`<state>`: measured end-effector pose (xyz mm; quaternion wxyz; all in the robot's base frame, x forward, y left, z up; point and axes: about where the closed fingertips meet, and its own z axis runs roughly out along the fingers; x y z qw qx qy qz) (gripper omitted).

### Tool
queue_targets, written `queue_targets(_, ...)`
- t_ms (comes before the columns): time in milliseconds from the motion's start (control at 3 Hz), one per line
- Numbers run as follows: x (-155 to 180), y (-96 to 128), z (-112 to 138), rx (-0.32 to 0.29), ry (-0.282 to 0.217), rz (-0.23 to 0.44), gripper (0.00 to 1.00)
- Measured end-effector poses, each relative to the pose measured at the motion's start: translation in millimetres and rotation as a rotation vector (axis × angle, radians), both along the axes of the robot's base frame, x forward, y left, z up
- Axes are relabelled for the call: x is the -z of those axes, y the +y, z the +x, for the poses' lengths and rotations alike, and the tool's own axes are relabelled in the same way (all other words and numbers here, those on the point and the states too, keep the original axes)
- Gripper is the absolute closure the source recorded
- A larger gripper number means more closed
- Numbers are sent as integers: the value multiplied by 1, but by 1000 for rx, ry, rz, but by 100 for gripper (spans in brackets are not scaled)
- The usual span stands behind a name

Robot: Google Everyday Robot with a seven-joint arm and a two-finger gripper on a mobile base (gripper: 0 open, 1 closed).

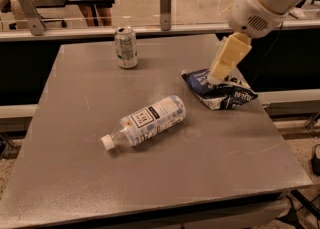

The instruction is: Move 7up can near blue chip bag

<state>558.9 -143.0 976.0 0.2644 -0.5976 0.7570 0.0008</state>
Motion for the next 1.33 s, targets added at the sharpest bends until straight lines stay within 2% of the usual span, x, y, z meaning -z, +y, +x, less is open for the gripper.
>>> queue_targets(667, 31, 63, 99, -5, 76, 64, 0)
queue_targets(1000, 40, 114, 141, -35, 113, 69, 0)
queue_targets(1333, 46, 148, 162, -63, 137, 77, 0)
